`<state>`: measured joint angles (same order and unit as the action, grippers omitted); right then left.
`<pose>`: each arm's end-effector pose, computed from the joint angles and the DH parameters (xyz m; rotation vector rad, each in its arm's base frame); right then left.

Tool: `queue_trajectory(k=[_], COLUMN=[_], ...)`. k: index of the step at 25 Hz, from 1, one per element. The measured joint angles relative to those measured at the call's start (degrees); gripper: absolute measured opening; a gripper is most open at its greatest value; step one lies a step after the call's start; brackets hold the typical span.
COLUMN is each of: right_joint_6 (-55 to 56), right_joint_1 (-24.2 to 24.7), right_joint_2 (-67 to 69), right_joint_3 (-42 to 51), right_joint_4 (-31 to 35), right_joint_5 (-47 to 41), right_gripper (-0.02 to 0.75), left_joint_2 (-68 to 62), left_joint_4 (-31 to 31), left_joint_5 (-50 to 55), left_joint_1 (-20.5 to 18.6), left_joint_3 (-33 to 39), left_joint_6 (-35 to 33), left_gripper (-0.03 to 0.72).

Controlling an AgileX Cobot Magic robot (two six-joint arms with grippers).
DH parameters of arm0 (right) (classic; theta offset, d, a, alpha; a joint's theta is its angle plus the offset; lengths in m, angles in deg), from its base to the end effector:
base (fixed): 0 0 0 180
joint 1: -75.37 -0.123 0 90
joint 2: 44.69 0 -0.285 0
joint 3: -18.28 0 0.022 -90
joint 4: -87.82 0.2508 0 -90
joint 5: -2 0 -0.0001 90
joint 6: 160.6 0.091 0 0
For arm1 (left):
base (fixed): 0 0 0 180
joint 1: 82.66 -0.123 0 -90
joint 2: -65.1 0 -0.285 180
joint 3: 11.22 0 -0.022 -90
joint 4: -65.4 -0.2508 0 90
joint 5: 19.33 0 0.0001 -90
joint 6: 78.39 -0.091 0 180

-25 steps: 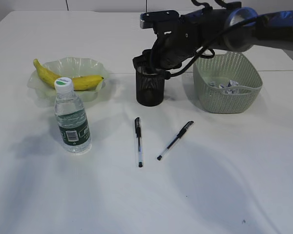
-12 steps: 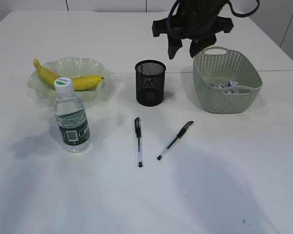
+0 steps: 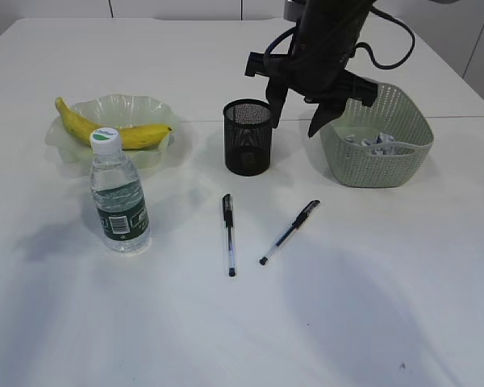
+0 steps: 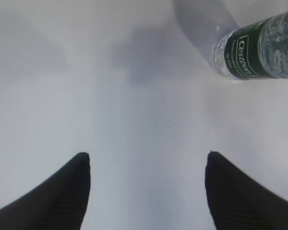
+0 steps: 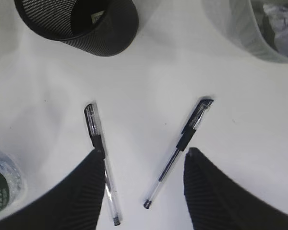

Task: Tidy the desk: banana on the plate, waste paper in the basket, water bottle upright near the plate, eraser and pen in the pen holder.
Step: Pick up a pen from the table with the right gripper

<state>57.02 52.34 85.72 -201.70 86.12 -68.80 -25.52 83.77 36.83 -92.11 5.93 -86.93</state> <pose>0.4288 0.1795 0.2740 0.3530 2.8151 0.2005 0.2751 0.0216 0.2686 -0.2208 2.7930 -0.3441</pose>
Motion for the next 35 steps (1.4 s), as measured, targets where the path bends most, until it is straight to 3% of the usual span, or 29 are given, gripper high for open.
queue_trajectory(k=[7, 21, 35], right_joint_6=[10.9, 10.2, 13.1], right_joint_1=[0.0, 0.0, 0.0], right_joint_2=[3.2, 10.6, 10.6], right_joint_3=[0.0, 0.3, 8.3], right_joint_4=[3.0, 2.6, 0.8], right_joint_5=[-0.1, 0.1, 0.8], right_gripper=[0.393, 0.393, 0.393], left_joint_2=[0.0, 0.0, 0.0], left_joint_4=[0.0, 0.0, 0.0], left_joint_5=[0.0, -0.1, -1.7], left_joint_1=[0.0, 0.0, 0.0], left_joint_3=[0.0, 0.0, 0.0], left_joint_6=[0.0, 0.0, 0.0], left_gripper=[0.528, 0.528, 0.528])
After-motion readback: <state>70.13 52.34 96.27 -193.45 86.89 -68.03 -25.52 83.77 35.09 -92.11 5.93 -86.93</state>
